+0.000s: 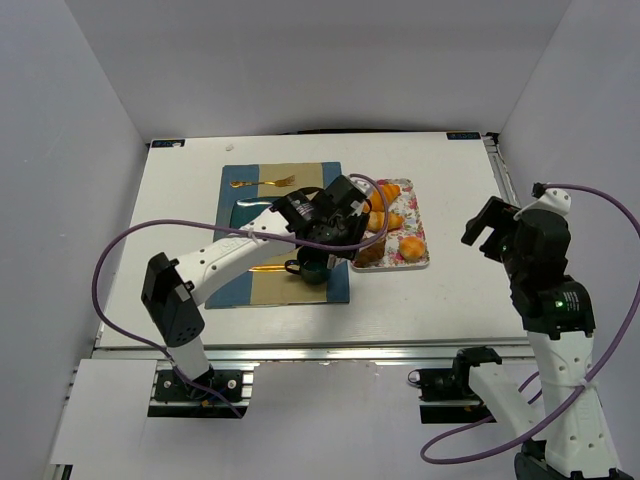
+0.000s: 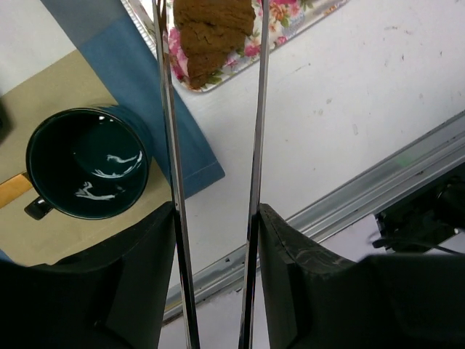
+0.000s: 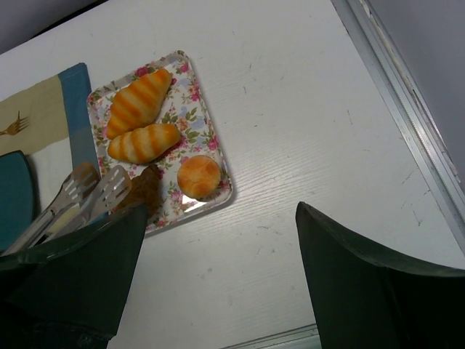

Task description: Place the bread

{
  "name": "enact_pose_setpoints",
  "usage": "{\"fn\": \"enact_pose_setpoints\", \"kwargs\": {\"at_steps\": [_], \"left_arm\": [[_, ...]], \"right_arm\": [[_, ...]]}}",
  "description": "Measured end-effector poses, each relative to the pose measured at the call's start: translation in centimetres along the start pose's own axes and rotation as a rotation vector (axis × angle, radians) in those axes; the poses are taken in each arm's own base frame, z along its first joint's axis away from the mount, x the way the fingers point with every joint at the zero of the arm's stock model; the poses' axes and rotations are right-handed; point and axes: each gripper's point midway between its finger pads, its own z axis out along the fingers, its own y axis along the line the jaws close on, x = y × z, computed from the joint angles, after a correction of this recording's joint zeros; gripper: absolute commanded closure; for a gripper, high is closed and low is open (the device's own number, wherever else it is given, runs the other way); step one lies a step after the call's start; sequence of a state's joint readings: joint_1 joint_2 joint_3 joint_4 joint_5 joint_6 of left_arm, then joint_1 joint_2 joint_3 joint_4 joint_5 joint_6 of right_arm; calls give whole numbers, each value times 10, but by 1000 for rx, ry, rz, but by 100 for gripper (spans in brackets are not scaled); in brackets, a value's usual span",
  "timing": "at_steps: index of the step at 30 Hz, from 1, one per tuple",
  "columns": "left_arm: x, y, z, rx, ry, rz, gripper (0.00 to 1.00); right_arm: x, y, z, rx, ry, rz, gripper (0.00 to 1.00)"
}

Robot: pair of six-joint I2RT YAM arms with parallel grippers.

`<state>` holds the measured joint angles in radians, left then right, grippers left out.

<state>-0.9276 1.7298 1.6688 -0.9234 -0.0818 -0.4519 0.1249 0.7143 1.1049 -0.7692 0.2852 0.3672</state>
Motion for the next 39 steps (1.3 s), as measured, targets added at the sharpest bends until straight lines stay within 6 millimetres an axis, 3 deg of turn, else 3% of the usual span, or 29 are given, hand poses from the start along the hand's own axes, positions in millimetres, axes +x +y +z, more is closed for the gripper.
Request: {"fn": "enact_pose_setpoints", "kwargs": {"at_steps": [19, 28, 30, 34, 37, 39], "left_arm": [[17, -4, 5, 5, 46, 25, 39], [30, -1, 32, -20, 106, 45, 39], [34, 0, 37, -27, 124, 54, 41], [38, 2, 38, -36, 142, 66, 59], [27, 0, 32, -47, 133, 66, 61], [8, -6, 24, -49, 93, 62, 61]], "right_arm": [[10, -5, -9, 7, 17, 10, 11], [13, -6, -8, 9, 23, 8, 11], [13, -6, -8, 8, 23, 6, 11], [13, -7, -8, 9, 23, 1, 11], [13, -7, -8, 8, 23, -4, 11], [13, -7, -7, 8, 24, -7, 11]]}}
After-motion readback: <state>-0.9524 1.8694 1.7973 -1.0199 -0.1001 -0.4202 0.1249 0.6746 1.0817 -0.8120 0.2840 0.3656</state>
